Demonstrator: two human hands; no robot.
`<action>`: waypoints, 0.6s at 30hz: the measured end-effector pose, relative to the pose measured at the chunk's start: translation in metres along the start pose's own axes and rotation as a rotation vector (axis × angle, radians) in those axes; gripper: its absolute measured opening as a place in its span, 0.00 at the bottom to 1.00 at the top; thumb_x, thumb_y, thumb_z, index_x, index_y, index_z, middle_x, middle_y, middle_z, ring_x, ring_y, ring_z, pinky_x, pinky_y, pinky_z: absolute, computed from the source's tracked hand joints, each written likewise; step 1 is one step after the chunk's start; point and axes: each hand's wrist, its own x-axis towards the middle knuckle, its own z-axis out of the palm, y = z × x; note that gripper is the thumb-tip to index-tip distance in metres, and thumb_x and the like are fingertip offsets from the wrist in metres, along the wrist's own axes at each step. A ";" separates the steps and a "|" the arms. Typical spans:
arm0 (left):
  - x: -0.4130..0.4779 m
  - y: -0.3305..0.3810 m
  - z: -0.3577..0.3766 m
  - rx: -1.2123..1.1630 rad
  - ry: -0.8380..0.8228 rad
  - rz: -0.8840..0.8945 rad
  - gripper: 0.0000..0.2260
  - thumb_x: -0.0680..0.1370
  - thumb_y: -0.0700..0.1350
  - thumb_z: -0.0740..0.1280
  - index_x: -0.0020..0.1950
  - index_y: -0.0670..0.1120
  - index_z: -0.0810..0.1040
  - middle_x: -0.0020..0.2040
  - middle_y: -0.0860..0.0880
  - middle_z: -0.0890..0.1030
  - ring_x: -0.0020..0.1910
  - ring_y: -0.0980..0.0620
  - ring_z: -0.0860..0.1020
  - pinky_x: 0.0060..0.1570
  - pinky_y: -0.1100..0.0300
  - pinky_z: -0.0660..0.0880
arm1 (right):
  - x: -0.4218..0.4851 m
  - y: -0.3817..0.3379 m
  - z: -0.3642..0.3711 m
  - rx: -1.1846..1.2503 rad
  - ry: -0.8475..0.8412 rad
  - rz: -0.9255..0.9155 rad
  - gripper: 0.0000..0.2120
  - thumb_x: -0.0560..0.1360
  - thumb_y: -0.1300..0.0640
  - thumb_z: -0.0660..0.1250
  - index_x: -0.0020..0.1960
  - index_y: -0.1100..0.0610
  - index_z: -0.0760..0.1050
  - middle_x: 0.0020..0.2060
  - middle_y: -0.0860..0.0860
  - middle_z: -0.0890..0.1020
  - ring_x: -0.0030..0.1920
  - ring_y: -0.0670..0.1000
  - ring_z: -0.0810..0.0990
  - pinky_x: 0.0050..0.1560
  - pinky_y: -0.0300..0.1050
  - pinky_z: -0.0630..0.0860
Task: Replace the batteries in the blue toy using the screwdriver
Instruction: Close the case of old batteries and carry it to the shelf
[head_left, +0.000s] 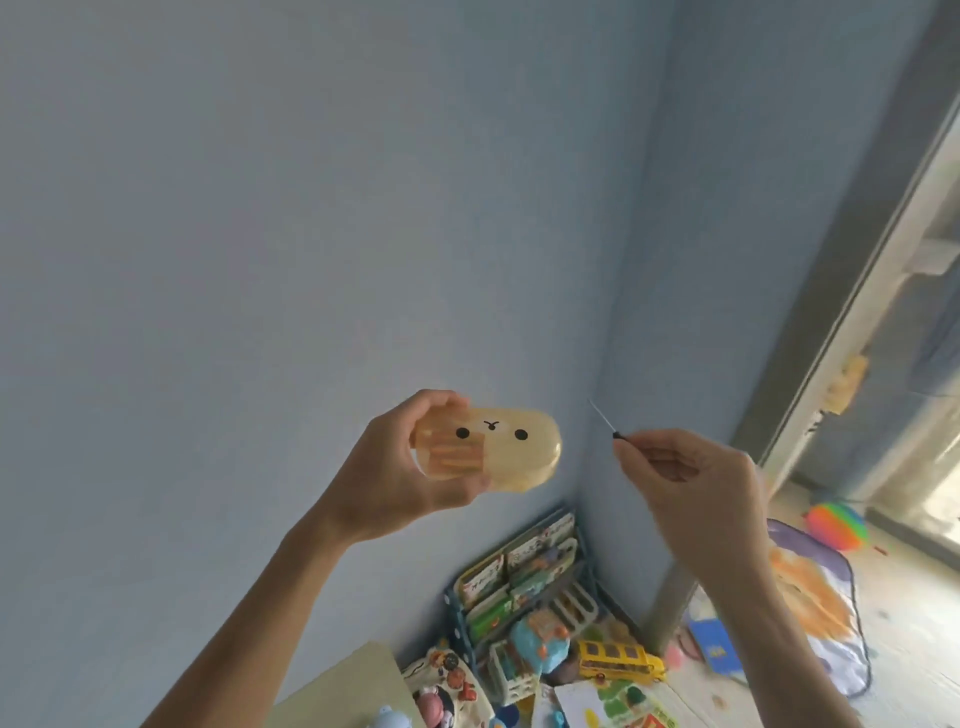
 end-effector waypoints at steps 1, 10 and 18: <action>0.013 0.006 0.021 -0.017 -0.042 0.023 0.33 0.62 0.55 0.83 0.65 0.57 0.78 0.58 0.60 0.86 0.58 0.58 0.85 0.57 0.67 0.78 | 0.003 0.008 -0.020 -0.023 0.045 0.015 0.06 0.73 0.55 0.79 0.41 0.44 0.87 0.35 0.35 0.88 0.36 0.38 0.87 0.43 0.31 0.81; 0.117 0.085 0.243 -0.112 -0.393 0.234 0.32 0.68 0.41 0.85 0.69 0.48 0.77 0.60 0.53 0.86 0.56 0.59 0.86 0.51 0.68 0.81 | 0.024 0.089 -0.220 -0.376 0.444 0.136 0.02 0.74 0.53 0.77 0.44 0.47 0.88 0.34 0.40 0.86 0.37 0.35 0.84 0.48 0.36 0.78; 0.198 0.174 0.445 -0.182 -0.560 0.335 0.34 0.65 0.50 0.86 0.69 0.51 0.77 0.58 0.55 0.86 0.54 0.60 0.87 0.52 0.62 0.84 | 0.069 0.164 -0.393 -0.421 0.641 0.204 0.08 0.73 0.55 0.77 0.39 0.43 0.86 0.31 0.44 0.86 0.40 0.47 0.87 0.50 0.47 0.80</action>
